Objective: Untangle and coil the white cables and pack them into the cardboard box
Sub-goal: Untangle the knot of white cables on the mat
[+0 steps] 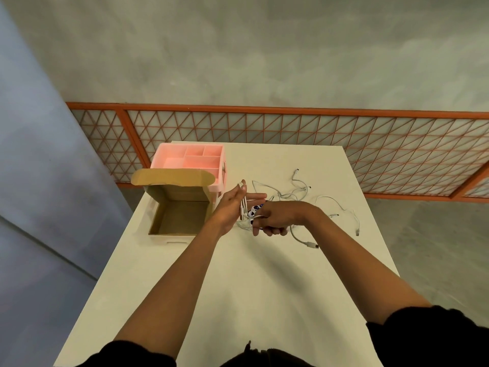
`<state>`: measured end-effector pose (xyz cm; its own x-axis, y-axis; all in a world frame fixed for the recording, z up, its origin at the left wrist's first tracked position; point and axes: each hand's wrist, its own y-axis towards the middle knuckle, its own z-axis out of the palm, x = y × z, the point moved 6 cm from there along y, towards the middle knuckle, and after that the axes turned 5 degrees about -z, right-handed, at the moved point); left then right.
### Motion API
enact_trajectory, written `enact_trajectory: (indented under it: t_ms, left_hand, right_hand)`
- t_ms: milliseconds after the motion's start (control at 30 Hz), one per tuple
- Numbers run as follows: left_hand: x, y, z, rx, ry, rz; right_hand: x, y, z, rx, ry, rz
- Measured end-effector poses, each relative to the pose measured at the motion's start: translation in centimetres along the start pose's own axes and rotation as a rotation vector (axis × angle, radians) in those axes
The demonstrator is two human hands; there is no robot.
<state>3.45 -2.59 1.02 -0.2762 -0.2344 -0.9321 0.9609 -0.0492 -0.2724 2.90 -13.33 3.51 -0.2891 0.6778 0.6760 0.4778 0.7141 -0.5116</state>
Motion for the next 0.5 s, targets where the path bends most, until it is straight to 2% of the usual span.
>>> enact_trajectory:
  t_ms: [133,300,400,500]
  left_hand:
    - [1.0,-0.2,-0.9,-0.068,0.126,-0.067]
    - [1.7,-0.4,-0.6,0.036,0.455,-0.102]
    - [1.7,-0.9,-0.3,0.148,0.455,-0.178]
    - [1.3,-1.1,0.3,0.182,0.373,-0.199]
  right_hand:
    - [0.7,0.0,-1.1,0.017,-0.086,-0.017]
    - [1.0,-0.2,-3.6,-0.103,-0.260,0.044]
    - [1.3,-0.7,-4.9,-0.164,-0.251,0.021]
    - [1.6,-1.0,-5.9,-0.243,-0.191,-0.052]
